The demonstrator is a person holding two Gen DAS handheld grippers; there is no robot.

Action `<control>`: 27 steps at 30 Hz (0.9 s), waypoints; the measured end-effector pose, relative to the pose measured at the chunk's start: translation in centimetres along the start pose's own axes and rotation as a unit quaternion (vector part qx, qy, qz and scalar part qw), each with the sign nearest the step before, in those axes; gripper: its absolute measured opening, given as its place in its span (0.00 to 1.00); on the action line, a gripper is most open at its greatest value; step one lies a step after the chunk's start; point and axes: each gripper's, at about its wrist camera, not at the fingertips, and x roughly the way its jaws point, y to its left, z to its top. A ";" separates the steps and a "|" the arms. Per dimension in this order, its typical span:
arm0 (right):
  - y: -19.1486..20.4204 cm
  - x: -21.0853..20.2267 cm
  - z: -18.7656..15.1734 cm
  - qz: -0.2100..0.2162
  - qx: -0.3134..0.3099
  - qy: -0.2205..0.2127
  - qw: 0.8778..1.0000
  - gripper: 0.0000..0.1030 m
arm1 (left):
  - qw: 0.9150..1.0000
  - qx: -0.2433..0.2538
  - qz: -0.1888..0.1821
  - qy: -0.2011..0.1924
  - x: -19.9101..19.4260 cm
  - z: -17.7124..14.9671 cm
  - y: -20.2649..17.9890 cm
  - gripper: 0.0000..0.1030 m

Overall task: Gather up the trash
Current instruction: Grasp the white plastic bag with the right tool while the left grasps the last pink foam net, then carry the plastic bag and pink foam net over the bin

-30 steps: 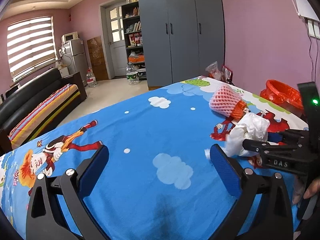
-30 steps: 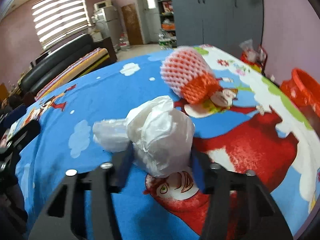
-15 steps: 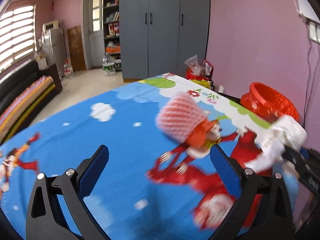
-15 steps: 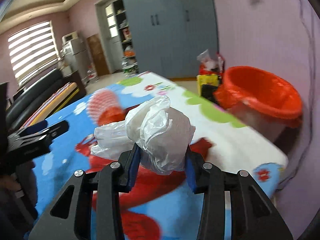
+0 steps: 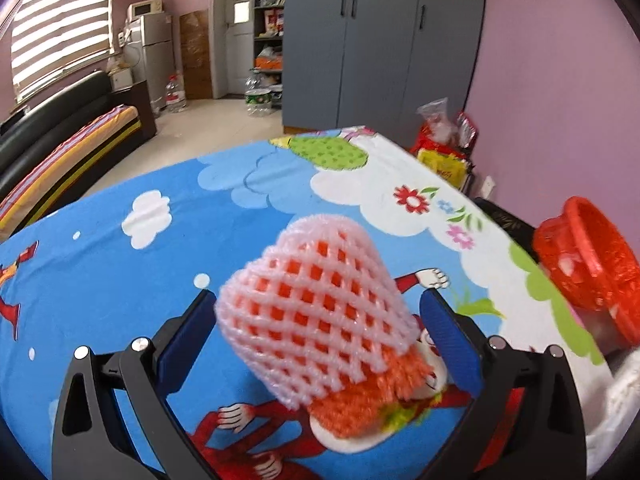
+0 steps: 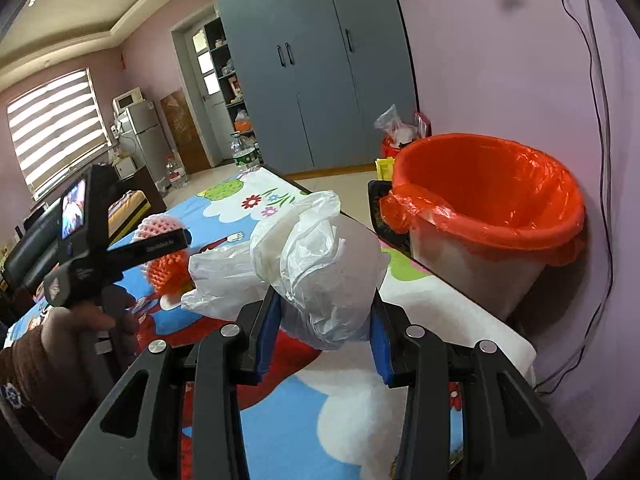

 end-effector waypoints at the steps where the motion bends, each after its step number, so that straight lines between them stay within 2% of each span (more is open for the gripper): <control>1: -0.3 0.2 0.0 0.000 0.003 0.001 1.000 0.38 | 1.000 -0.001 -0.003 0.007 0.3 0.0 0.0 0.80; 4: -1.2 0.4 -0.3 -0.001 0.014 0.004 1.000 0.38 | 1.000 -0.002 -0.014 0.003 0.0 0.1 0.2 0.57; 7: -1.8 0.4 -0.5 -0.004 0.023 0.005 1.000 0.38 | 0.999 0.021 -0.036 -0.003 -1.2 -0.5 -0.2 0.38; 8: -1.8 0.3 -0.6 -0.005 0.026 0.004 1.000 0.38 | 0.999 0.027 -0.045 -0.006 -1.7 -0.8 -0.4 0.36; 11: -1.7 -0.3 -0.6 -0.008 0.024 -0.001 1.000 0.38 | 0.996 0.051 -0.068 -0.019 -4.2 -2.1 -0.9 0.33; 13: -1.4 -0.8 -0.7 -0.010 0.023 -0.003 1.000 0.38 | 0.992 0.073 -0.095 -0.029 -6.5 -3.4 -1.4 0.33; 16: -0.8 -1.9 -1.0 -0.015 0.018 -0.008 1.000 0.38 | 0.987 0.099 -0.116 -0.048 -9.4 -5.2 -2.0 0.33; 27: 1.5 -7.5 -2.3 -0.040 -0.010 -0.037 0.998 0.38 | 0.974 0.136 -0.156 -0.088 -17.7 -10.0 -2.0 0.33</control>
